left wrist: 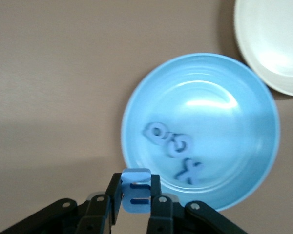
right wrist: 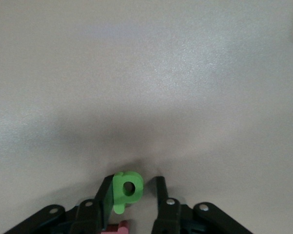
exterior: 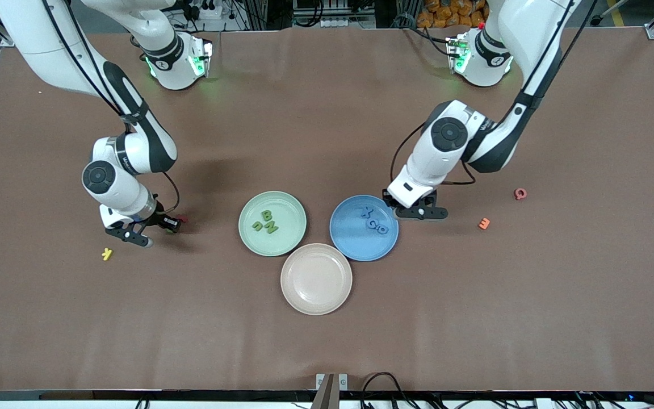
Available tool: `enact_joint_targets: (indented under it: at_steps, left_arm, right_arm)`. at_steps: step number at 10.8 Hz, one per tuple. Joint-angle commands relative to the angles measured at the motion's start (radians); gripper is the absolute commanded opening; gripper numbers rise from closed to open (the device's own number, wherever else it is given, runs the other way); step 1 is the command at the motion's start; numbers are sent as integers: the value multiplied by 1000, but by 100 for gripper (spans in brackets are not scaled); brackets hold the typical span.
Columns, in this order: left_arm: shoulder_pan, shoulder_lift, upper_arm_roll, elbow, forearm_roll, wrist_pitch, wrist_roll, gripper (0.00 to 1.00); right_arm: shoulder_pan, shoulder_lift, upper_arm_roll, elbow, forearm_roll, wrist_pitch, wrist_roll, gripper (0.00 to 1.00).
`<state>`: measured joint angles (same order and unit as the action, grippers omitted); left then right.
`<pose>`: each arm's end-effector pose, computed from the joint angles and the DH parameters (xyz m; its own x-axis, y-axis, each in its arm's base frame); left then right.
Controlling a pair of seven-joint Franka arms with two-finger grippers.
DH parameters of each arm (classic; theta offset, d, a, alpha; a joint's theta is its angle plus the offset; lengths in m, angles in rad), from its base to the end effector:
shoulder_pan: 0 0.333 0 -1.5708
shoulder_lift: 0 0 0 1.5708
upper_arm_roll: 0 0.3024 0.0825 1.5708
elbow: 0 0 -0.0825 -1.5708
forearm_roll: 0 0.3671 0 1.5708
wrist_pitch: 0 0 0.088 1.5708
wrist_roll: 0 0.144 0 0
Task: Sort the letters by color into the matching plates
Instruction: 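Carry the blue E over the blue plate and open the left gripper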
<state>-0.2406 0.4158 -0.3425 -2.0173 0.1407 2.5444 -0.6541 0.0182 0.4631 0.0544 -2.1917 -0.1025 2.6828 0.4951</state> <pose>0.5072 -0.3300 0.2318 0.9962 0.0016 0.0871 -0.0088 -0.9928 0.1192 0.5439 0.0427 0.1397 0.9431 -0.3306 0.0364 -0.3311 -0.9436 0.0073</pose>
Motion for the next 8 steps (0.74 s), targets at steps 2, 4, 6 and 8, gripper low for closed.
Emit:
enact_joint_targets:
  at_steps: [2,4,6,8]
  left_arm:
    - [-86,73,11,113,20,-41,-151,0]
    - [-115,118,14,161,28,-42,-196,0]
    - [-159,146,48,213,31,-44,-239,0]
    - [-195,164,80,238,46,-44,-262,100]
  right_arm:
    - [-7,-6,2,-26,-14,11,-6,33]
    - [-9,-6,2,-25,-14,11,-6,28]
    - [-9,-4,2,-25,-14,18,-6,21]
    - [-9,-4,2,-23,-14,17,-7,20]
